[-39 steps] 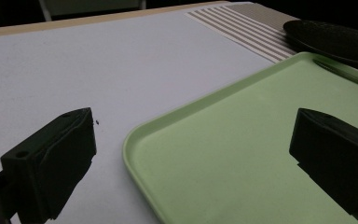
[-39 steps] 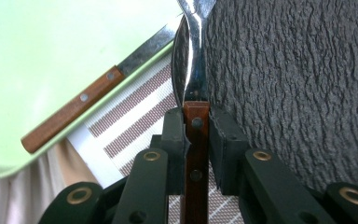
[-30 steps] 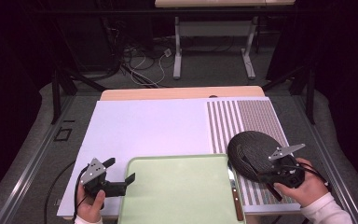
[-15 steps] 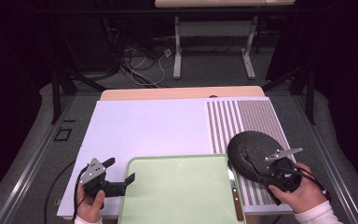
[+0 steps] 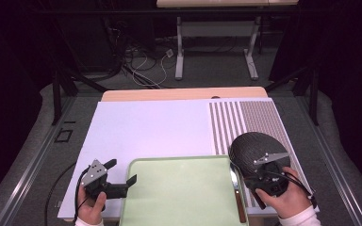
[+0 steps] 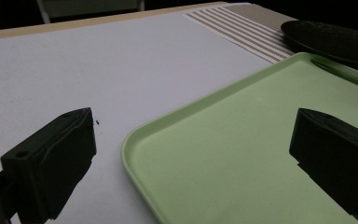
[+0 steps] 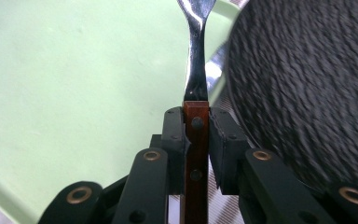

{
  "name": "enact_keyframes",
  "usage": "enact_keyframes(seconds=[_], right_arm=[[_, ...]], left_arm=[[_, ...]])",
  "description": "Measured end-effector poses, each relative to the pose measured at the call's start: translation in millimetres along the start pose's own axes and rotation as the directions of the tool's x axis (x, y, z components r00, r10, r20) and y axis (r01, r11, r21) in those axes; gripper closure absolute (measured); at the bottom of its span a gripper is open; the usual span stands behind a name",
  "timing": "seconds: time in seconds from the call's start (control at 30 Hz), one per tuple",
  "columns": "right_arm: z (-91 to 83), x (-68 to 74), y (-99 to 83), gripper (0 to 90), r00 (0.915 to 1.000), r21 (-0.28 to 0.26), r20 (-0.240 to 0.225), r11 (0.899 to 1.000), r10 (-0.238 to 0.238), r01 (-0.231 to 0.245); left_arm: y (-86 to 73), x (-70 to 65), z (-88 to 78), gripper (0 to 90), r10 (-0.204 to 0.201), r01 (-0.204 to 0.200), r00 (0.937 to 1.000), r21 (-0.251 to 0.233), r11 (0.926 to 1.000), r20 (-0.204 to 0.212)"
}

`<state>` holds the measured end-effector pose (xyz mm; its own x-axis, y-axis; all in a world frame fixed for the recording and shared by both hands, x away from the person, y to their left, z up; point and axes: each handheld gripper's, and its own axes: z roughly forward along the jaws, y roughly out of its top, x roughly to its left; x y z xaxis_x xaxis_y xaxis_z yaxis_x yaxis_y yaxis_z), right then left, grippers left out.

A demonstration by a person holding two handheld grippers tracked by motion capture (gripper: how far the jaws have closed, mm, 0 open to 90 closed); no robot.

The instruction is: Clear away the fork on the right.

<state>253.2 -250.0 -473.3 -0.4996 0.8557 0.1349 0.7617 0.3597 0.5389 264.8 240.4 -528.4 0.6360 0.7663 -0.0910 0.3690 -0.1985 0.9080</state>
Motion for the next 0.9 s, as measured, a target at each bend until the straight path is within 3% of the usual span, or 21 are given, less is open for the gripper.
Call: enact_keyframes(seconds=[0.2,0.4,0.67,0.9], right_arm=[[8.7,13.4,4.3,76.8,0.9988,-0.009,-0.048,1.0,0.007,-0.007],[18.3,27.0,6.8,76.8,0.997,0.007,-0.076,1.0,-0.019,0.02],[27.2,36.1,9.7,76.8,0.9953,0.032,-0.091,0.999,-0.033,0.036],[37.6,43.9,14.6,76.8,0.9909,0.04,-0.134,0.999,-0.019,0.024]], left_arm=[[0.1,0.0,0.0,0.6,0.001,-0.001,1.0,0.0,1.0,0.002],[0.1,0.1,-0.2,0.6,0.0,0.0,1.0,-0.002,1.0,0.001],[0.3,0.4,-0.7,0.6,0.002,-0.002,1.0,-0.004,1.0,0.002],[0.4,0.4,-0.8,0.6,0.003,-0.003,1.0,-0.004,1.0,0.003]])
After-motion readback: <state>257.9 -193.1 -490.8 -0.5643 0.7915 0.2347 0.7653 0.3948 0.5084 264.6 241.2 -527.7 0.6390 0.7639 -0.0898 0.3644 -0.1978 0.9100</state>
